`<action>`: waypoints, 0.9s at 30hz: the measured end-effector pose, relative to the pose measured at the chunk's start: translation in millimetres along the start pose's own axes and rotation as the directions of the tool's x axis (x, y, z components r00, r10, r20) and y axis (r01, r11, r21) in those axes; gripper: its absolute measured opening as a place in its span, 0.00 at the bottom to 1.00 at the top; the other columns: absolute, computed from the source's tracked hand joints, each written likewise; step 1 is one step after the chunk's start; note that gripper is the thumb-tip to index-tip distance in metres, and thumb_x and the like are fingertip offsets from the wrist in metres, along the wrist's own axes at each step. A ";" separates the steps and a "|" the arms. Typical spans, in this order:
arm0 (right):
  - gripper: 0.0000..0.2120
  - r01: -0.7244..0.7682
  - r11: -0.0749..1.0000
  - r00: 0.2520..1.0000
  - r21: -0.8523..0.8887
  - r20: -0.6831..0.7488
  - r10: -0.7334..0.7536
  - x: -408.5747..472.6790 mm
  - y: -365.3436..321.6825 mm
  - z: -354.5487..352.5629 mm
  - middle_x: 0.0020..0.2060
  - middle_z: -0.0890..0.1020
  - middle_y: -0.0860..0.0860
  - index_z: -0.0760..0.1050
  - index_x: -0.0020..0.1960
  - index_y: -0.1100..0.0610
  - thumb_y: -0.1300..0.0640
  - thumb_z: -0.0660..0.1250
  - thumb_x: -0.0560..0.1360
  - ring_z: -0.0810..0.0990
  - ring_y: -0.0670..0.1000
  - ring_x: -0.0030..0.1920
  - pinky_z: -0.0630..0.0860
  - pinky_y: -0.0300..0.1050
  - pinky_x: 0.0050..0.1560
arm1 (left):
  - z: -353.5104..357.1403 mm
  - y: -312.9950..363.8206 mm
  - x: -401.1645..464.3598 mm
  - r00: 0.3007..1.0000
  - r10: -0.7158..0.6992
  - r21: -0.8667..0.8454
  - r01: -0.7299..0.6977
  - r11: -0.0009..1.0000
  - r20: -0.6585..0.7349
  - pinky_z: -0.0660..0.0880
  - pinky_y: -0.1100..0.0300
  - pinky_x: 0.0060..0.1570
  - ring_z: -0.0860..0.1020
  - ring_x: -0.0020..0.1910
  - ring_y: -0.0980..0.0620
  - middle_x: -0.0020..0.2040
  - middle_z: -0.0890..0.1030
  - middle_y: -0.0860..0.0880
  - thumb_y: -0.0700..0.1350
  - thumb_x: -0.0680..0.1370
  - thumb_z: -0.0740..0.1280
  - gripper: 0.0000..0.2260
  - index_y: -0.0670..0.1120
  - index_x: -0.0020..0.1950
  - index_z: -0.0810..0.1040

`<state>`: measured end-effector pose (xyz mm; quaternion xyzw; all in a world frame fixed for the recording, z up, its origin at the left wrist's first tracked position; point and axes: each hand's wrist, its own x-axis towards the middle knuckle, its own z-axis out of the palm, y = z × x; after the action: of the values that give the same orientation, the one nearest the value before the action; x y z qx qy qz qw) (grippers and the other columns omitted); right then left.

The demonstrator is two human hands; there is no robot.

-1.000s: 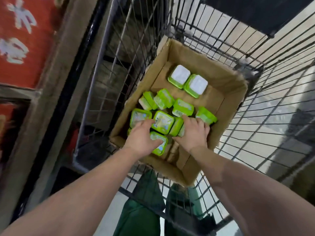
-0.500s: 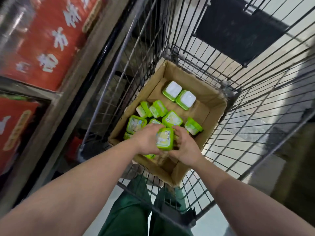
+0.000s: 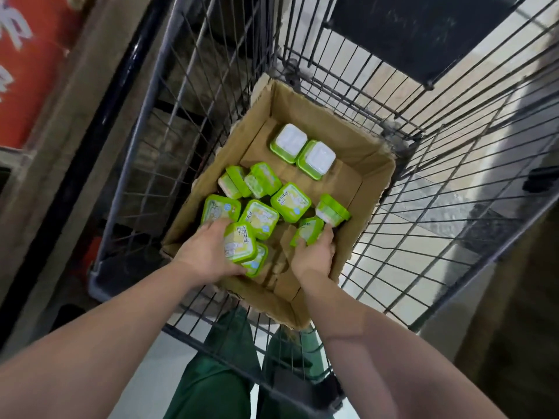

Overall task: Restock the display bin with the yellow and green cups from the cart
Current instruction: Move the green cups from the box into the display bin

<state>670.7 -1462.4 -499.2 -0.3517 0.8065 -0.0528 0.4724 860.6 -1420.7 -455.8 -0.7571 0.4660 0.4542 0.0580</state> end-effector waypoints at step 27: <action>0.17 0.265 0.881 0.699 0.393 0.551 -0.456 -228.8 -74.4 -113.9 0.45 0.83 0.50 0.75 0.59 0.50 0.67 0.65 0.75 0.80 0.51 0.41 0.75 0.42 0.36 | -101.4 -17.8 -211.8 0.893 0.295 -0.231 -0.383 0.894 -0.339 0.74 0.55 0.59 0.76 0.56 0.49 0.56 0.76 0.48 0.51 0.54 0.83 0.44 0.49 0.66 0.67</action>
<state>688.2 -1404.9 -239.9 -0.4298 0.4997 -0.1398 0.7390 905.9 -1324.4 -245.8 -0.7222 0.5234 0.4029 -0.2052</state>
